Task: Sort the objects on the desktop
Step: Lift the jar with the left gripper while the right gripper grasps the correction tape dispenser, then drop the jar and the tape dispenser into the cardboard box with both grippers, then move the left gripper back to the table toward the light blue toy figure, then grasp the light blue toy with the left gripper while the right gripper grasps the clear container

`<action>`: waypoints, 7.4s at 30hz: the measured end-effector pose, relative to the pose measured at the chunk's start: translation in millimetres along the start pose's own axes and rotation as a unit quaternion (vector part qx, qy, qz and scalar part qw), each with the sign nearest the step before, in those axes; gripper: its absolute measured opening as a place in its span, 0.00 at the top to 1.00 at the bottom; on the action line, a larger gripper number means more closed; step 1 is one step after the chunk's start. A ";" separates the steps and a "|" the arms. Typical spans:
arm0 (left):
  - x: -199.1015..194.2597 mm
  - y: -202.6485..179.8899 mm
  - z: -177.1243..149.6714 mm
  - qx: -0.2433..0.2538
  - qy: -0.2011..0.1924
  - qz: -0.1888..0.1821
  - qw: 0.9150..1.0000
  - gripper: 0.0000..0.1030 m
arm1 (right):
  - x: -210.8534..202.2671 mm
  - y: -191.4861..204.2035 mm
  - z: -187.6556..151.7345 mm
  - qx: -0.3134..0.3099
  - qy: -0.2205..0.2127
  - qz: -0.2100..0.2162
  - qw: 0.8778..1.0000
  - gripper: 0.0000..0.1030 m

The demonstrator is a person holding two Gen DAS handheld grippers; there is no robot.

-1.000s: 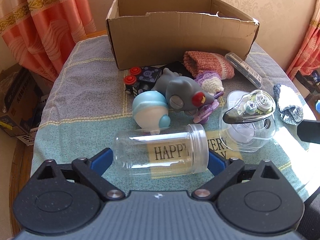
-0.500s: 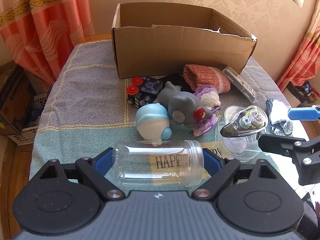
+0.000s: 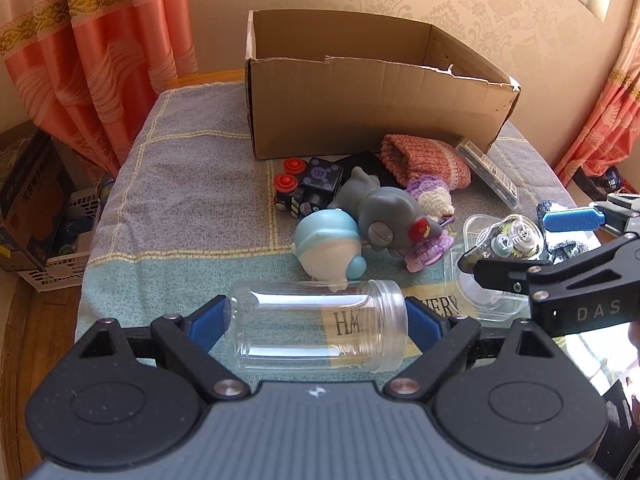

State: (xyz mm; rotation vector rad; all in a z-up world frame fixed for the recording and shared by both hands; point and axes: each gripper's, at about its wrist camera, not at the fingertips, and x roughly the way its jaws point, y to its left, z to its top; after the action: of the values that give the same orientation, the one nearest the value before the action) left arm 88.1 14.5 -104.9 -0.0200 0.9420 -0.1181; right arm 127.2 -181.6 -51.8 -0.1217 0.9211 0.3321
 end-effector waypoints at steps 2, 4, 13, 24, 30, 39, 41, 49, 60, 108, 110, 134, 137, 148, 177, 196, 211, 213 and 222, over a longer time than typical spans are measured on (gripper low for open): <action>-1.3 2.1 -0.3 0.001 -0.002 0.002 1.000 0.12 | 3.4 0.9 2.0 0.000 0.001 -0.005 1.000 0.01; -1.6 4.1 -0.3 0.000 -0.003 0.004 1.000 0.11 | 6.7 2.3 4.1 0.001 0.003 -0.004 1.000 0.01; 1.3 10.9 -0.5 -0.001 0.002 0.009 1.000 0.11 | 14.6 13.0 8.7 -0.012 0.008 -0.015 1.000 0.01; -8.1 10.6 2.6 0.010 -0.004 0.005 1.000 0.12 | 12.8 13.2 7.9 -0.012 0.018 -0.019 1.000 0.11; -16.5 10.2 6.0 0.011 -0.007 0.000 1.000 0.12 | 0.2 11.1 9.8 -0.022 0.007 -0.013 1.000 0.11; -32.5 8.3 20.8 0.019 -0.019 -0.017 0.999 0.12 | -23.7 0.2 16.2 -0.037 -0.011 -0.016 0.999 0.11; -36.1 6.9 27.5 0.025 -0.025 -0.018 0.999 0.12 | -29.7 -2.6 20.7 -0.041 -0.019 -0.020 0.999 0.11; -40.7 6.9 63.1 0.034 -0.036 -0.040 0.998 0.12 | -48.2 -20.0 51.0 -0.041 -0.047 -0.018 0.998 0.11; -31.9 8.0 139.4 0.066 -0.055 -0.022 0.996 0.12 | -60.0 -40.2 114.3 -0.059 -0.074 -0.023 0.995 0.11; 19.7 -11.8 184.5 0.114 -0.005 0.010 0.993 0.09 | -35.8 -45.8 130.7 -0.087 -0.053 -0.019 0.995 0.01; 15.0 -11.5 177.0 0.120 -0.005 0.009 0.993 0.09 | -39.7 -43.3 125.3 -0.090 -0.052 -0.015 0.994 0.00; 5.4 4.3 70.1 0.152 0.024 -0.041 0.987 0.09 | -33.7 -36.3 33.1 -0.059 0.002 0.023 0.998 0.00; 7.1 0.5 57.7 0.175 0.023 -0.044 0.983 0.09 | -28.0 -34.5 24.6 -0.054 0.011 0.029 0.998 0.00; 20.4 -13.2 32.5 0.277 0.006 -0.073 0.958 0.09 | -21.8 -18.2 4.2 -0.105 0.024 0.052 0.993 0.00; 64.4 -18.1 37.6 0.360 0.037 -0.134 0.923 0.31 | 9.9 -7.8 9.7 -0.216 0.034 0.106 0.970 0.01; 63.8 -6.8 33.1 0.347 0.043 -0.139 0.927 0.47 | 25.7 4.3 12.3 -0.283 0.049 0.097 0.953 0.19; 27.0 -6.3 33.1 0.352 0.021 -0.127 0.927 0.49 | 4.6 4.2 13.2 -0.266 0.042 0.102 0.958 0.20; 19.0 -6.9 34.3 0.350 0.016 -0.127 0.928 0.49 | -2.1 4.3 14.5 -0.266 0.037 0.101 0.958 0.20; -8.3 -17.7 39.0 0.361 -0.011 -0.126 0.924 0.49 | -27.3 6.2 21.4 -0.269 0.017 0.092 0.959 0.20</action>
State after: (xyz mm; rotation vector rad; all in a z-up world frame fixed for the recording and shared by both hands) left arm 113.1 -3.5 -74.0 0.5409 0.8236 -0.6976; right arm 126.2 -176.8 -16.9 -0.5458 0.8593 0.7527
